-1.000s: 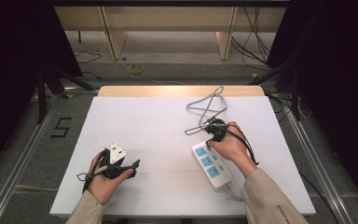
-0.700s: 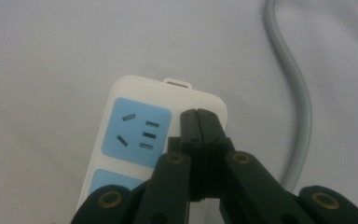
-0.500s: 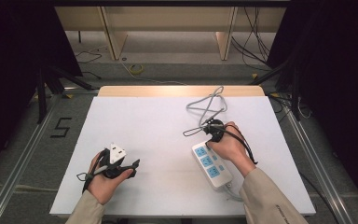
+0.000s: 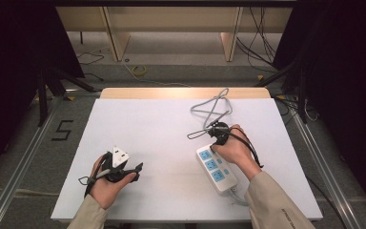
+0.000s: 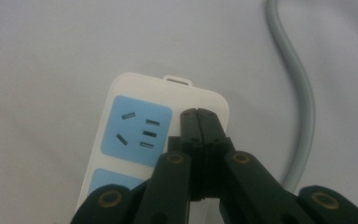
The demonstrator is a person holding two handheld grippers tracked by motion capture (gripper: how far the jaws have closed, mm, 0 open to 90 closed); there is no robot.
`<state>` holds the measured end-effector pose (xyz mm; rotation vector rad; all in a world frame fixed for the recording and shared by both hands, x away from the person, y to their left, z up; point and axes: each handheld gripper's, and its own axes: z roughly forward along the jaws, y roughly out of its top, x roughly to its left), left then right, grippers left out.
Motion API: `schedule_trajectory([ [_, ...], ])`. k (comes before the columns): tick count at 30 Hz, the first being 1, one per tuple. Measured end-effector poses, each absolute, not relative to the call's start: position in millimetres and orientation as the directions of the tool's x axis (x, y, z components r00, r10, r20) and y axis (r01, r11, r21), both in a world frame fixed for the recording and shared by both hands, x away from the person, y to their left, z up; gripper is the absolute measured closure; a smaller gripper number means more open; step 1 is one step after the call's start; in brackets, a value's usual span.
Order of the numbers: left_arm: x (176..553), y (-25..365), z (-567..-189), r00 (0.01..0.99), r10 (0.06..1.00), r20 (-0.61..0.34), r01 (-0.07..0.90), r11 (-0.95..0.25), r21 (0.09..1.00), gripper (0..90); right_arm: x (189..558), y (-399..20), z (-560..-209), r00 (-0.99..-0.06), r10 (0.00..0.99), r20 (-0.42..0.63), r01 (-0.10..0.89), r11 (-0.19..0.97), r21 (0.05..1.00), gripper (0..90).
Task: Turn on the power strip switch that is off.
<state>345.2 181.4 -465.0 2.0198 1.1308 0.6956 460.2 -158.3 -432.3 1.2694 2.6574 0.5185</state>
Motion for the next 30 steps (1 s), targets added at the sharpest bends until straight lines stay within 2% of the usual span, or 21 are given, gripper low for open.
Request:
schedule_trajectory([
  [30, 345.3, 180.5, -465.0, 0.473, 0.875, 0.107, 0.493, -0.363, 0.791, 30.2, 460.3, -155.9, -432.8, -0.619, 0.785, 0.005, 0.733, 0.576, 0.361, 90.0],
])
